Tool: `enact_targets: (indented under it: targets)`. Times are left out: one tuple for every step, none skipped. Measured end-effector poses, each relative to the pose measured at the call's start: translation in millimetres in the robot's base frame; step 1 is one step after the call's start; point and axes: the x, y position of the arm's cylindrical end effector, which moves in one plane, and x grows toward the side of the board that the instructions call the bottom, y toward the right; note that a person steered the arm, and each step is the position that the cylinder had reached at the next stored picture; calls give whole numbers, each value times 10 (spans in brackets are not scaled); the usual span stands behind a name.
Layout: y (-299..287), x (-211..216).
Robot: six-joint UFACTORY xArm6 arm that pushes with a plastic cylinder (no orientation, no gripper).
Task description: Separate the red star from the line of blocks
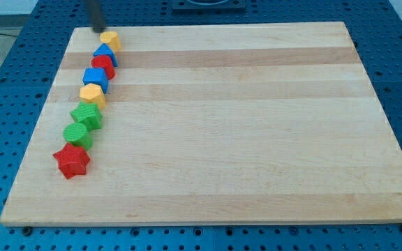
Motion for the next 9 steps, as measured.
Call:
enact_targets:
  targets:
    - [-211,55]
    - [-207,835]
    - [-213,1983]
    - [-209,3060]
    - [-175,3914]
    - [-159,3897]
    - [-28,3536]
    - [188,3341]
    - [426,3357]
